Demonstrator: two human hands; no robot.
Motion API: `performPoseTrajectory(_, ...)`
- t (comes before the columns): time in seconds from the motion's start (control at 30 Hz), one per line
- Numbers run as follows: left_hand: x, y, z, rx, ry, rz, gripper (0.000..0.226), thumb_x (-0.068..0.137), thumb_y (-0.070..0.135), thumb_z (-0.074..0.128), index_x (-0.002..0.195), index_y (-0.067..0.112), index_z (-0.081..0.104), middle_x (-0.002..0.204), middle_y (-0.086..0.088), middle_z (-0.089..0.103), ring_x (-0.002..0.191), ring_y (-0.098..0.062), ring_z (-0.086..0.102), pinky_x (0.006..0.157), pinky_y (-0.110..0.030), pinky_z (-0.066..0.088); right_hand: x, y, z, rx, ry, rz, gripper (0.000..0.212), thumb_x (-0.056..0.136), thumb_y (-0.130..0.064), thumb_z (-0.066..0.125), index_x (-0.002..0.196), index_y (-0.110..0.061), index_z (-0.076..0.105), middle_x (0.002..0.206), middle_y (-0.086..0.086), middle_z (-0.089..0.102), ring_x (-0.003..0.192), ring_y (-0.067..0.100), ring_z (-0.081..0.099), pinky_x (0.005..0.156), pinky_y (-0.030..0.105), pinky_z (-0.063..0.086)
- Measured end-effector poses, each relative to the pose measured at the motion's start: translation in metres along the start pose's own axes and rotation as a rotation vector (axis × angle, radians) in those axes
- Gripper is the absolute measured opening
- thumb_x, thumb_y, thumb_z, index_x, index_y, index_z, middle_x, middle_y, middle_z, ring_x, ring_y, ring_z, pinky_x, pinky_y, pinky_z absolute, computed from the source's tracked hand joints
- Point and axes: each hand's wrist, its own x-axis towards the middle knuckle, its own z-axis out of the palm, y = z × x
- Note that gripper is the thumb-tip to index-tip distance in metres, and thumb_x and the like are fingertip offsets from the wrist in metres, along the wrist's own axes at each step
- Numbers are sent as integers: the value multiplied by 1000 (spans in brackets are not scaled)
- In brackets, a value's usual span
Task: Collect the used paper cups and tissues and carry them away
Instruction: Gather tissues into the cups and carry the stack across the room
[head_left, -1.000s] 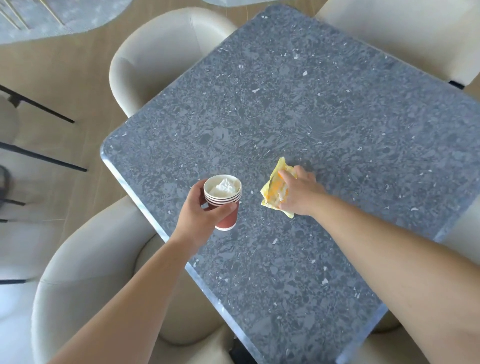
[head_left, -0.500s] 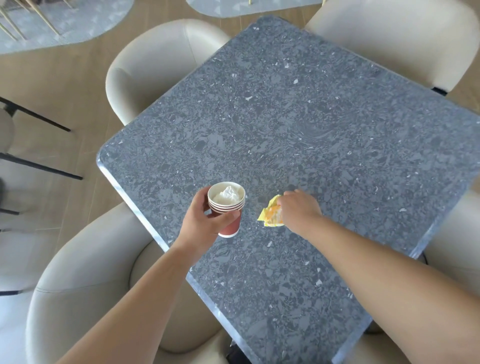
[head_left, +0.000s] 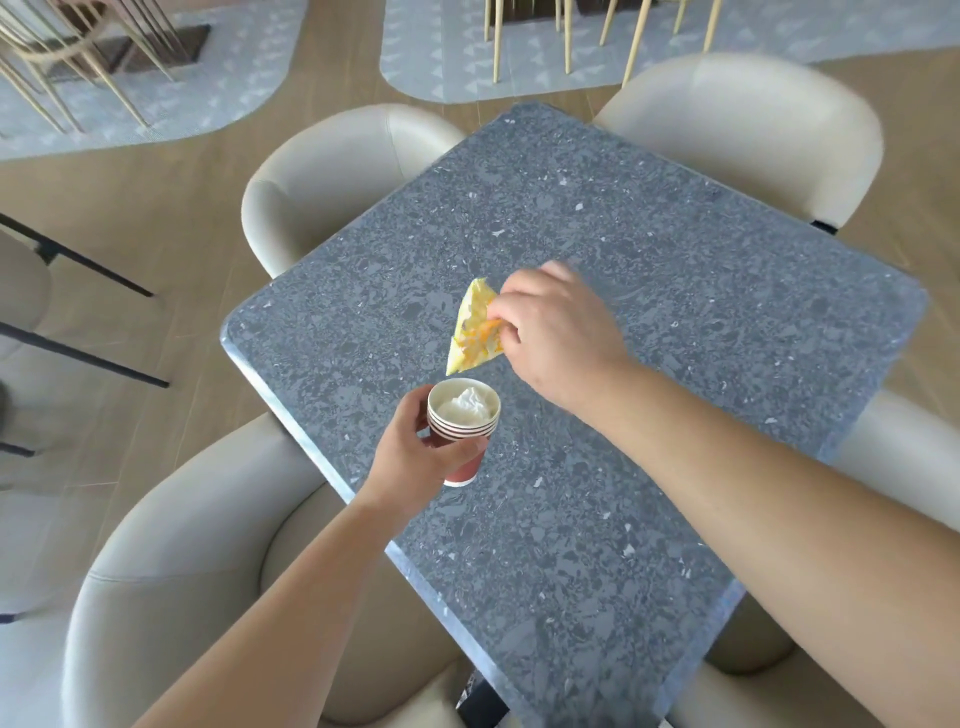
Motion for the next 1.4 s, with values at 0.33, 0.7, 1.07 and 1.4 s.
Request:
performPoseTrajectory(0.33, -32, 16, -12, 78, 3, 174, 62, 50, 45, 91, 98, 67, 58, 98, 27, 74, 88, 5, 72, 72, -8, 51, -16, -56, -20, 157, -563, 16, 28, 87, -9, 52, 101, -20, 75, 100, 0, 57, 90, 22, 56, 73, 34, 45)
performPoseTrajectory(0.7, -52, 34, -3, 166, 0, 323, 69, 49, 40, 85, 102, 67, 52, 102, 34, 68, 84, 6, 68, 72, -13, 53, -22, -93, -50, -63, -1007, 36, 16, 91, -4, 49, 97, -12, 63, 73, 1, 54, 56, 14, 48, 40, 22, 33)
performPoseTrajectory(1.07, -45, 49, 1, 47, -20, 351, 72, 71, -2, 91, 117, 38, 54, 112, 13, 71, 97, 8, 67, 80, -7, 50, -35, -55, -76, 392, -393, 296, 30, 87, -17, 50, 94, -36, 73, 72, -15, 66, 58, 0, 58, 52, 21, 44)
performPoseTrajectory(1.4, -46, 79, 28, -92, 37, 329, 66, 66, 23, 88, 119, 40, 52, 117, 7, 70, 106, -1, 68, 85, -16, 53, -66, -15, -97, 700, -88, 442, 16, 90, -18, 61, 100, -25, 71, 96, -12, 70, 80, -7, 61, 67, 9, 45)
